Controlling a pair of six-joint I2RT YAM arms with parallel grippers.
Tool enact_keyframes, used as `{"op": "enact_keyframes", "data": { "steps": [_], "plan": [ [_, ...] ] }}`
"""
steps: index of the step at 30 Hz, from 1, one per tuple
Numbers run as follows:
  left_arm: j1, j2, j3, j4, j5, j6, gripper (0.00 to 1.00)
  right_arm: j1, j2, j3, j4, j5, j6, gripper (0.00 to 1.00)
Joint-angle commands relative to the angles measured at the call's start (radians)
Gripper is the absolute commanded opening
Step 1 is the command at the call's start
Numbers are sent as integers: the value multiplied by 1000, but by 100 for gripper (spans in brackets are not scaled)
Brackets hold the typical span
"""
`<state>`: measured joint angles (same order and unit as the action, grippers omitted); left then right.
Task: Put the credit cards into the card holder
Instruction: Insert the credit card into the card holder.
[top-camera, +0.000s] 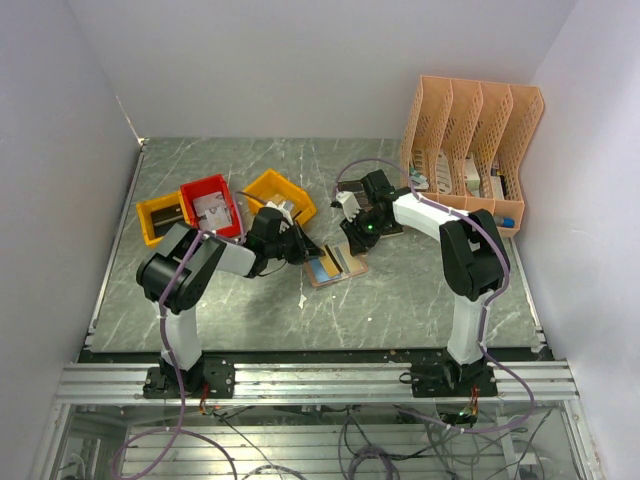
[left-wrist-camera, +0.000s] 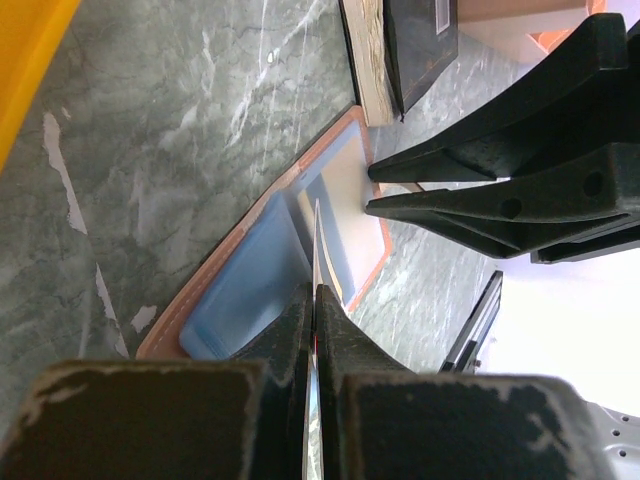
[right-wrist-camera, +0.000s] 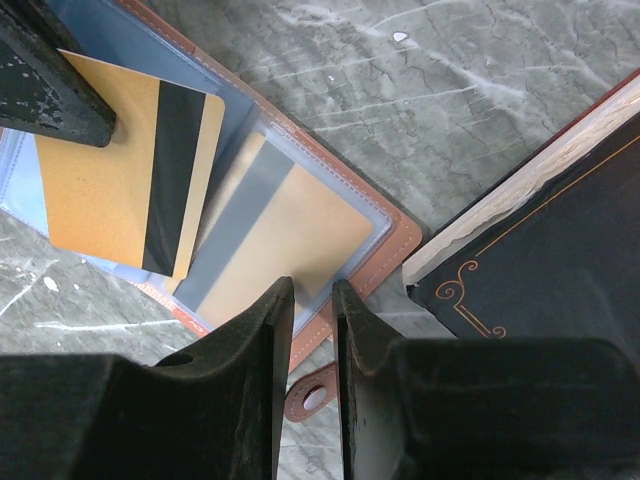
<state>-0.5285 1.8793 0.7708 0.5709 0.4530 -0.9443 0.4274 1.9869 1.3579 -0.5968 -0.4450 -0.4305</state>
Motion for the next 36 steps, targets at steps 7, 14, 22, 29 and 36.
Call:
{"op": "enact_keyframes", "data": {
  "steps": [7,14,22,29,36],
  "plan": [
    [-8,-75,45,-183,-74,107,7,5,24,23,-18,-15,-10,23],
    [-8,-23,28,-49,-20,34,7,5,23,23,-18,-14,-13,23],
    [-15,-5,27,-10,-3,-20,7,6,26,23,-21,-16,-13,23],
    [-31,-25,25,-89,-41,-7,7,5,23,24,-21,-17,-15,23],
    [-31,-50,-3,-119,-80,-28,7,5,17,23,-20,-19,-14,23]
  ]
}}
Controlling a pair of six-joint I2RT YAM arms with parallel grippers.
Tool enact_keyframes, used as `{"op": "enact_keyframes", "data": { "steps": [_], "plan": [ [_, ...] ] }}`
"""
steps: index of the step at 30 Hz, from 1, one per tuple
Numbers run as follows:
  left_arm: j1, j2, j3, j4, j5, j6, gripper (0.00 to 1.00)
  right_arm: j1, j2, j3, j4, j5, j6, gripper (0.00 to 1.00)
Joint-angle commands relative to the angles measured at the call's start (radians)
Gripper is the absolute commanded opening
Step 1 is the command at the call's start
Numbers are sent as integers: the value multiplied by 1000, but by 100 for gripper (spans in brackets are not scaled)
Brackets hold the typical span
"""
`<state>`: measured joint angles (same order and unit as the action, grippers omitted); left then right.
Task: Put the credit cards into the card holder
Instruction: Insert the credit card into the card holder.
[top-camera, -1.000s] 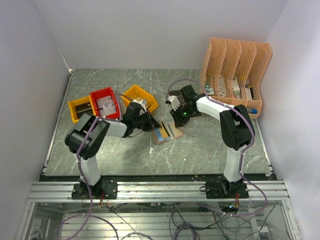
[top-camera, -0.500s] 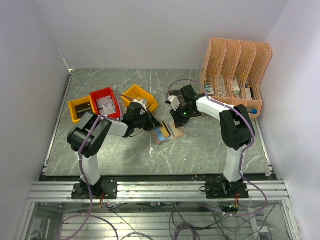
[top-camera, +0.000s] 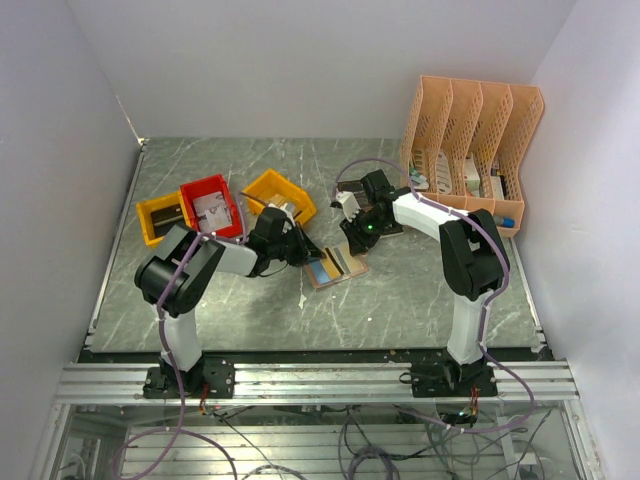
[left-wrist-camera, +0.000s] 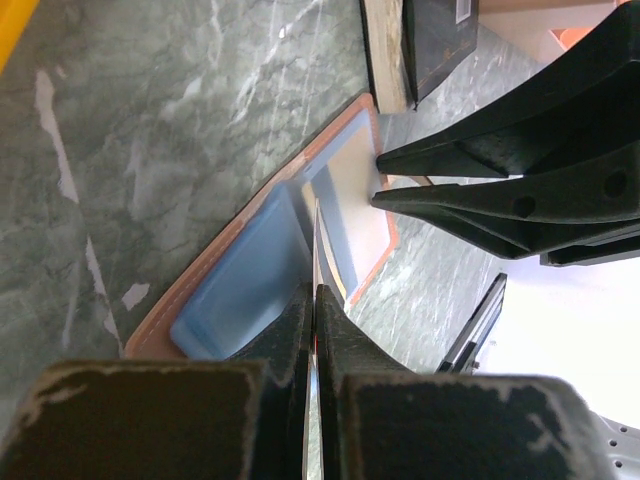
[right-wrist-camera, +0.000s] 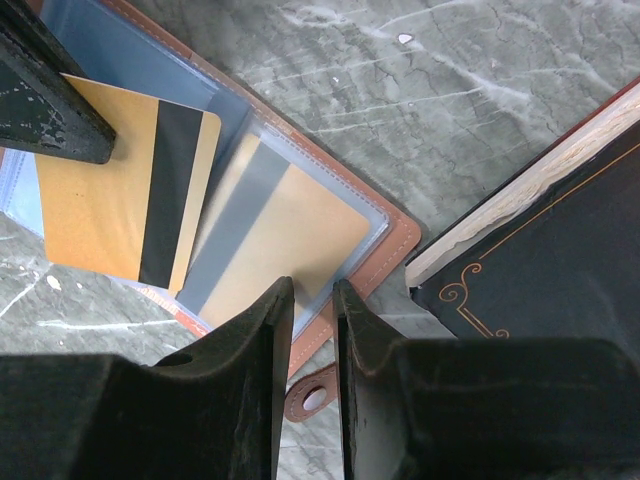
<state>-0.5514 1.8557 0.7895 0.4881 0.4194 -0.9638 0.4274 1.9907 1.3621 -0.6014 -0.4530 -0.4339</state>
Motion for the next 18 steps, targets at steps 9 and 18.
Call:
{"op": "enact_keyframes", "data": {
  "steps": [9,18],
  "plan": [
    [-17,-20,-16,-51,-86,-22,7,5,13,19,-18,-12,-12,23],
    [-35,2,-1,-19,-145,-14,7,7,14,19,-17,-14,-12,23]
  ]
}}
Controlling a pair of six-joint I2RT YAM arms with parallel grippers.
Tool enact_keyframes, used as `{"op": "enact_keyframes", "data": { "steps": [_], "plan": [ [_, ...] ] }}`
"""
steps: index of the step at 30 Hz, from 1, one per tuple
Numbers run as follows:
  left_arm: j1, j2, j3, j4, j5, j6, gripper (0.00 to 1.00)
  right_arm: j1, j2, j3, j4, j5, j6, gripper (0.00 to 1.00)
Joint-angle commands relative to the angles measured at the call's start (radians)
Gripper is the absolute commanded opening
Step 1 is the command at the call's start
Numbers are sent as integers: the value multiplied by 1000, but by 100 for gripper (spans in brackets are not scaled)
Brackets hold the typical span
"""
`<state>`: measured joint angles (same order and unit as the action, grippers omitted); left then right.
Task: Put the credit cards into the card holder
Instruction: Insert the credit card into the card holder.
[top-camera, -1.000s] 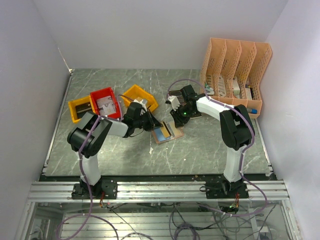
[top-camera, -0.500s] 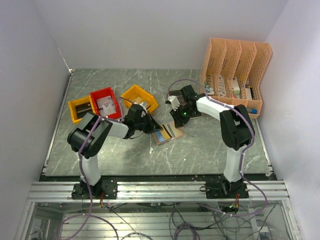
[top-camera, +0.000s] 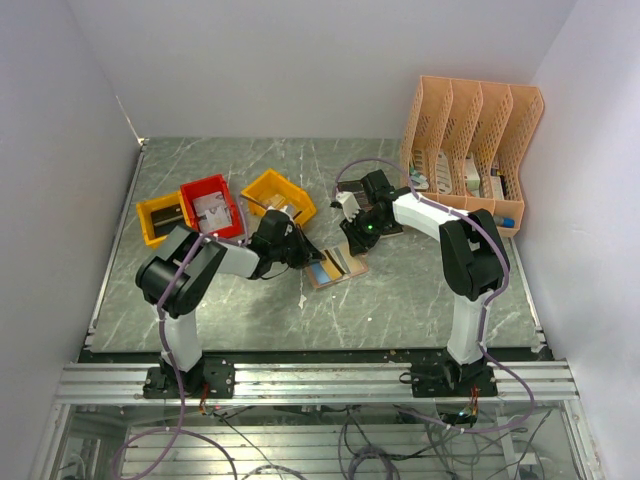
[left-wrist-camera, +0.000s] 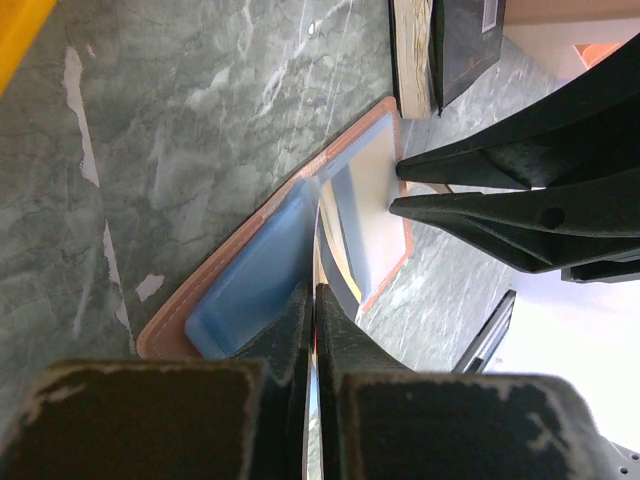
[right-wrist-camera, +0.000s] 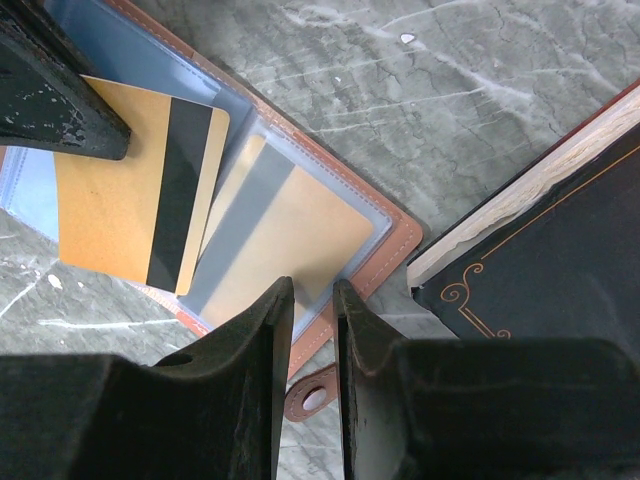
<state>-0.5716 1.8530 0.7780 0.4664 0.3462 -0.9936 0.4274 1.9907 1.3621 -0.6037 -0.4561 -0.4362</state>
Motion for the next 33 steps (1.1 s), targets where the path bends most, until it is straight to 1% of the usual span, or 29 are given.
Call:
{"op": "enact_keyframes", "data": {
  "steps": [1,7,13,27,33],
  "plan": [
    [-16,6,12,8,-75,20,7,6,13,19,-15,-10,-10,23],
    [-24,-7,6,34,-91,68,7,6,14,20,-16,-12,-12,23],
    [-22,-52,17,-58,-134,155,7,5,13,20,-17,-13,-12,23],
    [-21,-69,30,-59,-183,196,7,6,14,20,-19,-15,-13,23],
    [-22,-58,41,-33,-182,208,7,7,19,21,-20,-15,-13,23]
  ]
}}
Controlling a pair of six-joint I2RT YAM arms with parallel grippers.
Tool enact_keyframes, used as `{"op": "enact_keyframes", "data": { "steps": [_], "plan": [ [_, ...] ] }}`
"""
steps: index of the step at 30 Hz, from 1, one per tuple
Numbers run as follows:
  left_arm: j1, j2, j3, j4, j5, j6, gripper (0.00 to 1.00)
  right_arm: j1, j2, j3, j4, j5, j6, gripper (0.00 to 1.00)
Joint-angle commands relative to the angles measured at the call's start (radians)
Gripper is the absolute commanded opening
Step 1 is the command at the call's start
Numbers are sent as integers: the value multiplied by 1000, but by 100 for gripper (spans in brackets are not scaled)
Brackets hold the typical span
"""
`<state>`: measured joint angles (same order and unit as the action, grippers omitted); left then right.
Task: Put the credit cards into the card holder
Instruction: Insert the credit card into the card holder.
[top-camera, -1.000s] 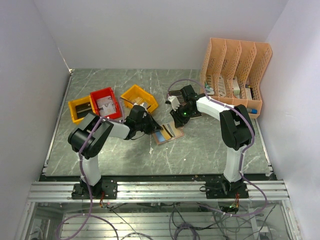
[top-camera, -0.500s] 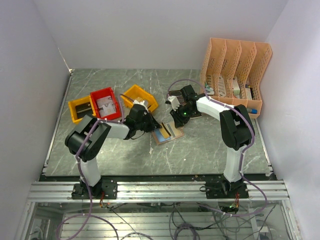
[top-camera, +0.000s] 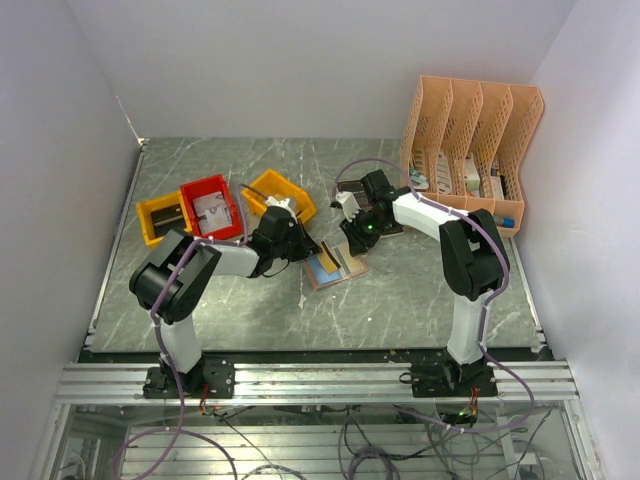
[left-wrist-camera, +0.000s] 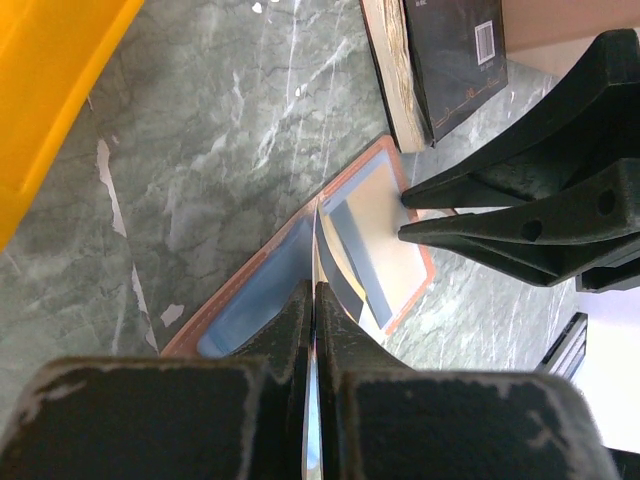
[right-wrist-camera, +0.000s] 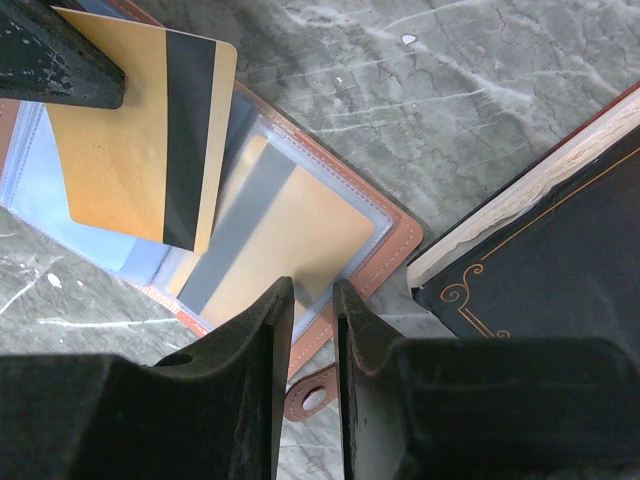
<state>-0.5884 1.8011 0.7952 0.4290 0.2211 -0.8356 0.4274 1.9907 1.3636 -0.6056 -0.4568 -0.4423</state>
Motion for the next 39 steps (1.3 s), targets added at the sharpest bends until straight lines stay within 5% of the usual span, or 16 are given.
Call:
{"op": "enact_keyframes", "data": {
  "steps": [1,16,39],
  "plan": [
    [-5,-2,23,12,-52,49,7,7,19,20,-18,-15,-7,23],
    [-9,43,-19,125,61,-22,7,7,21,22,-19,-16,-10,23],
    [-44,53,43,-108,26,-112,7,7,13,19,-20,-19,-10,23]
  ]
}}
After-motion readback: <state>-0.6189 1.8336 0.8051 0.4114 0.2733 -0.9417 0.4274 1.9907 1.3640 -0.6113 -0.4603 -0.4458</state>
